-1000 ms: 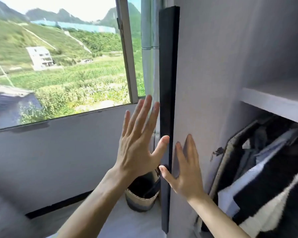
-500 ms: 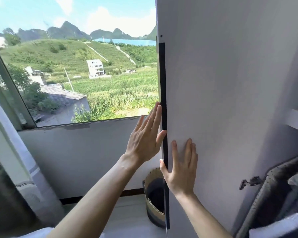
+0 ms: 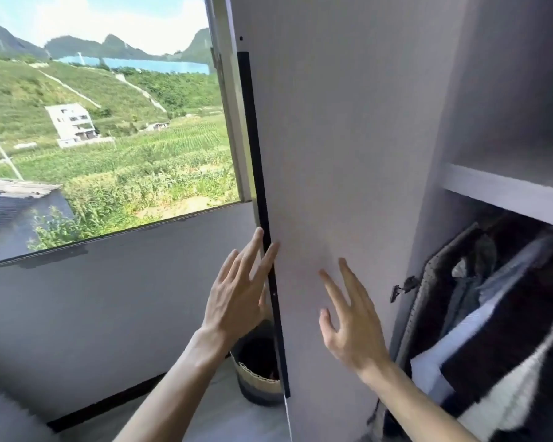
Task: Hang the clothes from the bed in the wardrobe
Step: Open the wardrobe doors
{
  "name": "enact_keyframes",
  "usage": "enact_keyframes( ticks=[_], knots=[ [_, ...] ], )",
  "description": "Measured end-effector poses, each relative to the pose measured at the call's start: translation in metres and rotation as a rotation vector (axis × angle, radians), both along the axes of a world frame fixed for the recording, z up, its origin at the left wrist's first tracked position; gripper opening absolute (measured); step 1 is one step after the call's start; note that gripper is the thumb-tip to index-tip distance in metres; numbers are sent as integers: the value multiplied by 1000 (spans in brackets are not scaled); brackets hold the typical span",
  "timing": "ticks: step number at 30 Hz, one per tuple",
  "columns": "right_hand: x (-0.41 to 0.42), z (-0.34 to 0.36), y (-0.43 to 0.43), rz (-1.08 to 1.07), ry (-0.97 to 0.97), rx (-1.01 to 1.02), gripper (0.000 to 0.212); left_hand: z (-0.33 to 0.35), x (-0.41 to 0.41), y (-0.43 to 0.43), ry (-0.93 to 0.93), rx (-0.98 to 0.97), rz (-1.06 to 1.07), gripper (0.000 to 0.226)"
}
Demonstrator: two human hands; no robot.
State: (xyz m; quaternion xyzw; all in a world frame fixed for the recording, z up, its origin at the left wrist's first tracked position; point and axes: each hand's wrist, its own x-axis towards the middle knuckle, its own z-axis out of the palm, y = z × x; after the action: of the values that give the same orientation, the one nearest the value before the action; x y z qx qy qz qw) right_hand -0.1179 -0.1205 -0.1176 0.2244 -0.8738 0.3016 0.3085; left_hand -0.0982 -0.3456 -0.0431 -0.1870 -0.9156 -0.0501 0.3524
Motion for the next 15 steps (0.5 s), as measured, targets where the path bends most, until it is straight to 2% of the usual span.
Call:
enact_keyframes(
  ticks=[3,6,8,12,15],
  knots=[
    [46,-35,53,-186,-46,33,70,-31,7,7,-36,-146,-149,83],
    [103,-73,99,-404,-114,107,61,-63,-4,37,-138,-84,-291,68],
    [144,-87,124,-549,-193,159,60,-78,-10,71,-297,-49,-360,64],
    [220,-76,168,-802,-266,243,53,-94,7,159,-634,-59,-521,55],
    [254,-41,198,-965,-233,282,48,-85,23,225,-745,-72,-680,55]
  ],
)
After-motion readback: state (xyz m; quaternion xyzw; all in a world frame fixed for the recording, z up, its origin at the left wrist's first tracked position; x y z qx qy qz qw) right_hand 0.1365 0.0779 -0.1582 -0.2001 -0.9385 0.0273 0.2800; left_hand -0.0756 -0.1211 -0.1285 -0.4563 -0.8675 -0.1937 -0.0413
